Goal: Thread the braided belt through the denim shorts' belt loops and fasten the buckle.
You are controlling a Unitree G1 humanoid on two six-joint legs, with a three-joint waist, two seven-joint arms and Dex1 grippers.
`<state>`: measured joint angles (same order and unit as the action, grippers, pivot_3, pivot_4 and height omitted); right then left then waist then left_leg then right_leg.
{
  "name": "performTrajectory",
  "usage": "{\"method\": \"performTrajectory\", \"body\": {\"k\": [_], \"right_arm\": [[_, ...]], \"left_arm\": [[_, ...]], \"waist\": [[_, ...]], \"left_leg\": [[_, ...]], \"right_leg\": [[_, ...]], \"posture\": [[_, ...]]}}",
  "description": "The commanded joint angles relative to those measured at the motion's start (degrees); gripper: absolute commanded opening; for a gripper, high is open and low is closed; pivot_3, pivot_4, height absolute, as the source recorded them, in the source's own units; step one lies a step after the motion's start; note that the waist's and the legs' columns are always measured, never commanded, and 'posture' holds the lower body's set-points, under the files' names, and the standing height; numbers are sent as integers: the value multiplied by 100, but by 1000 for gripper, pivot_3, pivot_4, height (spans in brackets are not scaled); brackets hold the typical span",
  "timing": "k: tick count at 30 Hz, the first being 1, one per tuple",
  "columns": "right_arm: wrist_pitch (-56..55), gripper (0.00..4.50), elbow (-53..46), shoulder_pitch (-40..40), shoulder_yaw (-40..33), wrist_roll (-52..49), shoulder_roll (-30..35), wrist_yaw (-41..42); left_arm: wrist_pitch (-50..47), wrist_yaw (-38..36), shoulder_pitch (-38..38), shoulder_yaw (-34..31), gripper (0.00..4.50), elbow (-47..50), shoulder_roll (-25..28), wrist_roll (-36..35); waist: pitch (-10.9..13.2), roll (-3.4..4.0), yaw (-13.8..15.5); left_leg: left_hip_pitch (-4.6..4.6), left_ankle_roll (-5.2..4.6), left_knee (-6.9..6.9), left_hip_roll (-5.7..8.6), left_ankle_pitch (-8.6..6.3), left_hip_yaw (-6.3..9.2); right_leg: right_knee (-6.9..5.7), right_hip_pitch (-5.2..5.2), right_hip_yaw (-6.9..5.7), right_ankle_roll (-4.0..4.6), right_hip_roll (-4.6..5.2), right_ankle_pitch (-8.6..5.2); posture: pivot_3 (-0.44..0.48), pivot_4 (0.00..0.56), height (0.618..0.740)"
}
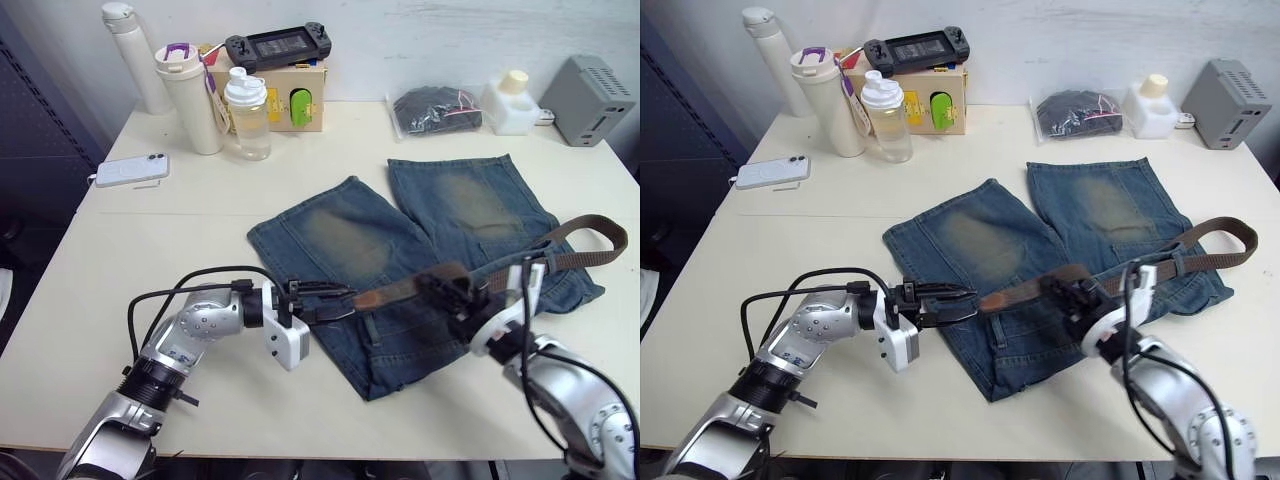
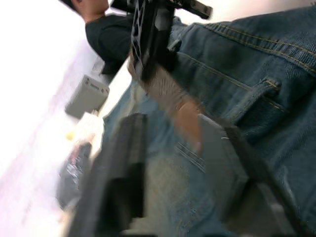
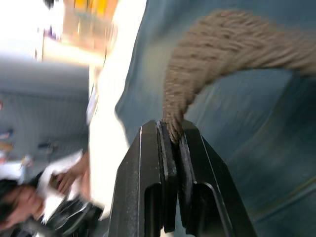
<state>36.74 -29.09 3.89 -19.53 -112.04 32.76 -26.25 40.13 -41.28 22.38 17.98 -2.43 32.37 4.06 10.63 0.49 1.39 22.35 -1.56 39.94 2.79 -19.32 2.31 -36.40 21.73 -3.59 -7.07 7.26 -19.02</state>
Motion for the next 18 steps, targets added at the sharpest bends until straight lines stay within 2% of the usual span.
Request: {"method": "performTrajectory", "body": {"k": [1,4,8,18], "right_arm": [[406,0,166,115,-367,92,633,699],[637,0,292,147,-331,123,966,1136],[688,0,315,149,18,407,881,1282],[832,0,83,363,562,1186,683,1747]], "left_arm": [[-932,-488,-440,-109,3299,718,306,-1029],[-1487,-753,-852,-262,3299,1162,596,-1488],[-1757,-831,-1202,-477,3299,1396,780,-1545],[-2072,-836,-1305,-729,3299,1639,647,-1435]], "waist": [[2,3,-7],[2,7,-19],[4,10,19],[5,11,14]], "left_leg": [[0,0,-1,0,0,1],[0,0,-3,-7,0,1],[-2,-2,-3,-7,1,3],[-1,-5,-4,-1,2,7]], "right_leg": [[0,0,0,0,1,0],[21,-6,-1,2,0,-1],[47,-15,-3,3,3,-2],[51,-16,-5,3,8,-1]], "posture": [[0,150,690],[0,150,690],[0,150,690],[0,150,690]]}}
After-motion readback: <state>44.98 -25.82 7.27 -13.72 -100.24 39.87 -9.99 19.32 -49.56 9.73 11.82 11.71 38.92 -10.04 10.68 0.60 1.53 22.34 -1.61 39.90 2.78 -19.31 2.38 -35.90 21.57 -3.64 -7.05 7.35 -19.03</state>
